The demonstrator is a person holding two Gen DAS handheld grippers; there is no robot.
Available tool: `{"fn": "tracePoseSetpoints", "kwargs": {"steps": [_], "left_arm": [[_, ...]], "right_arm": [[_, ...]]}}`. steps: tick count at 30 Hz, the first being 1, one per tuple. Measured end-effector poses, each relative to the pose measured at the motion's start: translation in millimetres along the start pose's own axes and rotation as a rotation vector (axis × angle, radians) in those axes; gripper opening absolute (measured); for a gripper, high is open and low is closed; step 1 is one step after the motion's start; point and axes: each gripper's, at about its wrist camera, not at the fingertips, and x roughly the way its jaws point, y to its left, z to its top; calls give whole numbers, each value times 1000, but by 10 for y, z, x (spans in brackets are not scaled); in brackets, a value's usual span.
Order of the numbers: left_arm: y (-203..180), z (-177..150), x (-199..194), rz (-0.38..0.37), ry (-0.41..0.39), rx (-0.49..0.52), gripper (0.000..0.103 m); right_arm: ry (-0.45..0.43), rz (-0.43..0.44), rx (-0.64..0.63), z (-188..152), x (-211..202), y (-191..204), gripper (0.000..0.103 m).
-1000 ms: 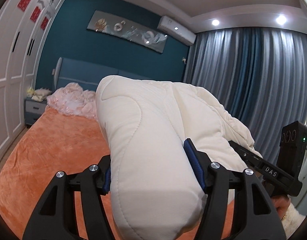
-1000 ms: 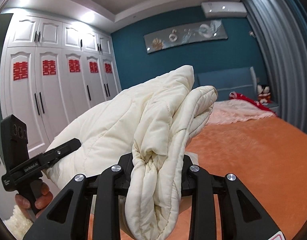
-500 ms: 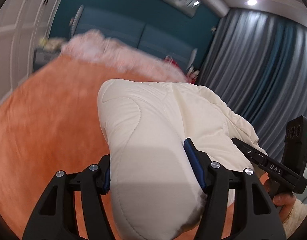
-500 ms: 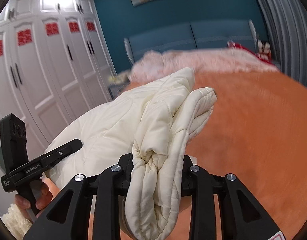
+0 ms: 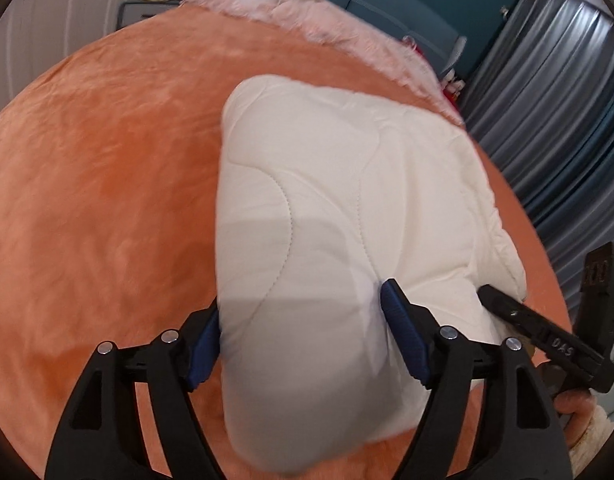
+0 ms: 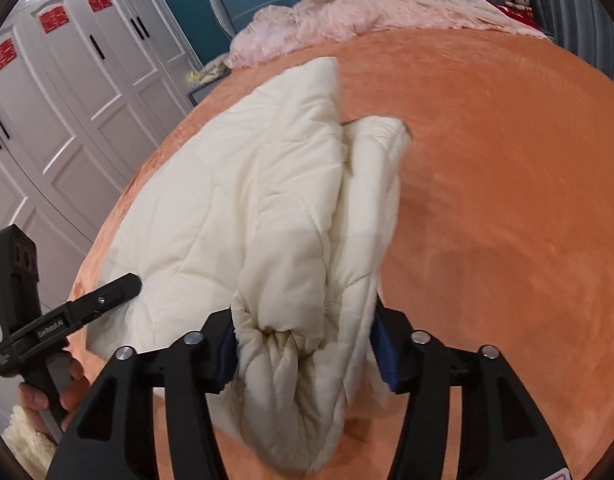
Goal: Fold large clothes
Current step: 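Lower the bundle onto the bed and open both tools, then grasp the bundle edge with the right tool while the left tool presses the bundle top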
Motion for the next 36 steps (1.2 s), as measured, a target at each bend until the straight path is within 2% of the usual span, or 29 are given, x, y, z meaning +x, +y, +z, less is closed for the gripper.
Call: {"fn": "tracePoseSetpoints", "kwargs": {"steps": [4, 6, 8, 10, 14, 18, 24, 36], "left_arm": [[-169, 132, -286, 186, 23, 31, 73], [-297, 239, -439, 234, 10, 50, 73], [-486, 401, -600, 288, -20, 67, 73], [-669, 613, -683, 306, -46, 73, 73], [-850, 938, -509, 320, -25, 70, 73], [-871, 994, -130, 358, 62, 66, 72], [-680, 813, 429, 395, 184, 30, 69], [-693, 580, 814, 491, 186, 95, 69]], "right_arm": [[-24, -128, -55, 41, -383, 94, 60], [-54, -179, -84, 112, -584, 197, 60], [-69, -184, -93, 234, -697, 277, 56], [-72, -152, -84, 453, -747, 354, 21], [-28, -144, -76, 782, -568, 483, 8], [72, -158, -25, 865, -196, 476, 8], [193, -203, 9, 666, 263, 314, 8], [251, -225, -21, 485, 675, 175, 7]]}}
